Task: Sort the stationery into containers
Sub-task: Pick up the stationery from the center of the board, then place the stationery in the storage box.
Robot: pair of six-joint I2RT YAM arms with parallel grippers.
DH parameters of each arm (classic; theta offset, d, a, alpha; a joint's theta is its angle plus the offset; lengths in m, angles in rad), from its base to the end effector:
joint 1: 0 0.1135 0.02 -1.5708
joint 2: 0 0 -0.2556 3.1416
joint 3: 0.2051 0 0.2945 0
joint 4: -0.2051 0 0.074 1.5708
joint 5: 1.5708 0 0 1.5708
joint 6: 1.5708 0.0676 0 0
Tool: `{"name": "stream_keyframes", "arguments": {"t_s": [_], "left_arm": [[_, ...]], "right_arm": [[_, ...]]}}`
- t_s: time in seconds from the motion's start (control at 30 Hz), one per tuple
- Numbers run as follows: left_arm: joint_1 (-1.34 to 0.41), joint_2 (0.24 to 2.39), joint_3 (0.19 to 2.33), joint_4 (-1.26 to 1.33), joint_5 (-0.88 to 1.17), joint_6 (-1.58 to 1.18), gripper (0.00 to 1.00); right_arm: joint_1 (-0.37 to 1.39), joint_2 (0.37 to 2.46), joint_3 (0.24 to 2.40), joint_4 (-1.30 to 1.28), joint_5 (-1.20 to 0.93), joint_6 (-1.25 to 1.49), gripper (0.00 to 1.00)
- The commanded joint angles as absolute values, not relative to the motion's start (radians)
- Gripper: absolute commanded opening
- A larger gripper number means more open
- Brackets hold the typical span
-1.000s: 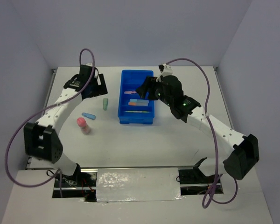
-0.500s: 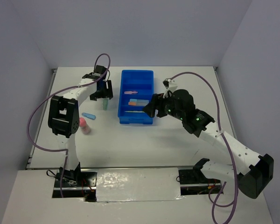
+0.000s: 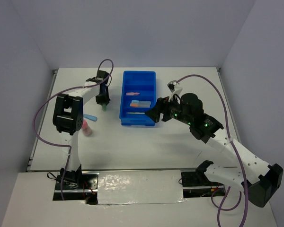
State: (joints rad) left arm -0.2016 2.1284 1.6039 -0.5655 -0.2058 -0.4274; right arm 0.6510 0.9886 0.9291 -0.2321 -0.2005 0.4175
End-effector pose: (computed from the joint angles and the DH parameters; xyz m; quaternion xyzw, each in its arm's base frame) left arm 0.4923 -0.0865 0.1136 -0.1331 0.9572 0.0216 0.2561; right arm 0.2346 0.1956 0.3294 -0.1523 0.7859 0.3715 0.4702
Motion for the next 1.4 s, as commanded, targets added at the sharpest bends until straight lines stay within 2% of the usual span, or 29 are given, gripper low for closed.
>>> {"name": "stream_keyframes", "arguments": {"t_s": [0.0, 0.1, 0.27, 0.37, 0.4, 0.47, 0.5, 0.6, 0.67, 0.8, 0.93, 1.03, 1.07, 1.2, 1.37], "left_arm": [[-0.196, 2.161, 1.594, -0.566, -0.219, -0.419, 0.19], [-0.196, 2.117, 1.591, -0.546, -0.213, -0.422, 0.00], [-0.195, 1.978, 1.644, -0.543, -0.227, -0.431, 0.00], [-0.196, 1.869, 1.667, -0.505, -0.174, -0.401, 0.00], [-0.201, 1.843, 1.667, -0.438, -0.094, -0.382, 0.00], [-0.204, 1.784, 1.660, -0.356, 0.001, -0.306, 0.01], [-0.210, 1.778, 1.663, -0.277, 0.135, -0.272, 0.02], [-0.227, 1.805, 1.670, -0.136, 0.363, -0.126, 0.06], [-0.235, 1.842, 1.693, -0.109, 0.438, -0.055, 0.11], [-0.247, 1.971, 1.848, -0.162, 0.569, 0.086, 0.16], [-0.284, 2.040, 1.925, -0.242, 0.588, 0.302, 0.23], [-0.304, 2.091, 1.967, -0.279, 0.574, 0.391, 0.21], [-0.304, 2.103, 1.982, -0.285, 0.593, 0.400, 0.20], [-0.314, 2.158, 2.000, -0.308, 0.650, 0.439, 0.25], [-0.365, 2.201, 1.990, -0.344, 0.594, 0.497, 0.28]], "right_arm": [[0.652, 0.966, 0.940, -0.201, -0.215, 0.382, 0.76], [0.653, 0.974, 0.943, -0.202, -0.225, 0.371, 0.76], [0.649, 0.973, 0.931, -0.187, -0.241, 0.353, 0.77], [0.652, 0.968, 0.931, -0.193, -0.227, 0.347, 0.77], [0.650, 0.966, 0.930, -0.196, -0.224, 0.345, 0.77], [0.649, 0.960, 0.928, -0.196, -0.222, 0.344, 0.77], [0.649, 0.959, 0.928, -0.198, -0.222, 0.344, 0.77], [0.649, 0.951, 0.930, -0.202, -0.236, 0.348, 0.77], [0.649, 0.940, 0.931, -0.207, -0.247, 0.350, 0.77], [0.649, 0.893, 0.931, -0.241, -0.241, 0.344, 0.77], [0.649, 0.862, 0.943, -0.270, -0.239, 0.337, 0.77], [0.649, 0.842, 0.950, -0.287, -0.233, 0.330, 0.78], [0.649, 0.836, 0.948, -0.284, -0.236, 0.330, 0.78], [0.649, 0.856, 0.940, -0.279, -0.271, 0.334, 0.78], [0.650, 0.879, 0.937, -0.276, -0.270, 0.331, 0.78]]}}
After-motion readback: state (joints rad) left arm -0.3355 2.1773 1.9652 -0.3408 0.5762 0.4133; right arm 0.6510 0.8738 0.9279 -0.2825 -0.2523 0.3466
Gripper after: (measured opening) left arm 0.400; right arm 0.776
